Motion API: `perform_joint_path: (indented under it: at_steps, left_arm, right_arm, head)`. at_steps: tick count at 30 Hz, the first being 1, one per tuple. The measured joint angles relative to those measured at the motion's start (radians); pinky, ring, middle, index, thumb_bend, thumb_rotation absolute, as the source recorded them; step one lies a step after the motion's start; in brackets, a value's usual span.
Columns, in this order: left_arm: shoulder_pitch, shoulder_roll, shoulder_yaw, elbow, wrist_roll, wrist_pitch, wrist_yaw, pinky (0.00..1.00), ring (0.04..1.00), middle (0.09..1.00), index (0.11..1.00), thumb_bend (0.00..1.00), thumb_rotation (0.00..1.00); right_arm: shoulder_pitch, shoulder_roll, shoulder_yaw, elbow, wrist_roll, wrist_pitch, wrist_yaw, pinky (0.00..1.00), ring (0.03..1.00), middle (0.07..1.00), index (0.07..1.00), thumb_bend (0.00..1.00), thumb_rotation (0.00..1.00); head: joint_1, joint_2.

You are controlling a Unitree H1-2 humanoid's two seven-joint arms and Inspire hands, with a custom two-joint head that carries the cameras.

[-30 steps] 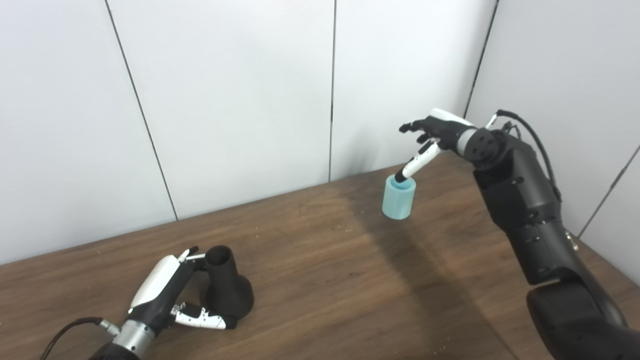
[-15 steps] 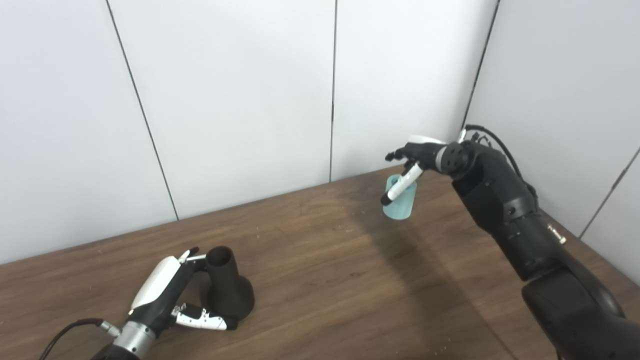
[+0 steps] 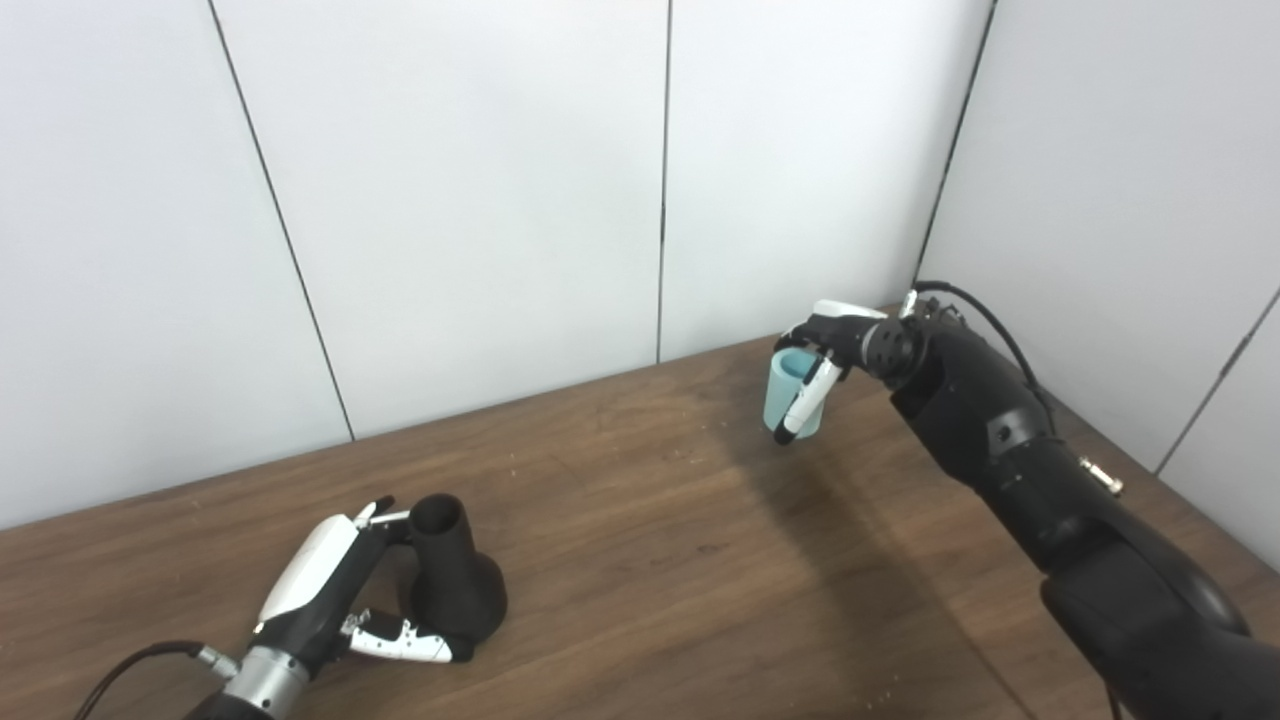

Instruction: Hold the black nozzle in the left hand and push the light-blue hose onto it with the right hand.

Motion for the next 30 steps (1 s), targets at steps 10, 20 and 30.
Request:
perform_joint_path:
  at_steps: [10, 20, 30]
  left_arm:
    - [0.008, 0.006, 0.0, -0.016, 0.0, 0.001, -0.007, 1.0, 0.642, 0.496, 0.48, 0.53, 0.0]
    - [0.009, 0.011, 0.002, -0.022, -0.001, 0.001, -0.018, 1.0, 0.642, 0.495, 0.48, 0.53, 0.0]
    - [0.012, 0.016, 0.006, -0.026, -0.003, 0.001, -0.023, 1.0, 0.639, 0.495, 0.481, 0.53, 0.0]
  right_arm:
    - [0.004, 0.01, 0.022, 0.047, 0.011, -0.042, -0.138, 0.67, 0.759, 0.782, 0.787, 0.9, 0.12]
    - [0.04, 0.011, 0.022, 0.021, 0.018, -0.074, -0.211, 0.31, 0.342, 0.474, 0.49, 0.54, 0.0]
    - [0.06, -0.001, 0.022, -0.038, 0.053, -0.075, -0.184, 0.42, 0.471, 0.49, 0.462, 0.52, 0.0]
  head:
    - [0.005, 0.012]
    - [0.005, 0.023]
    - [0.005, 0.038]
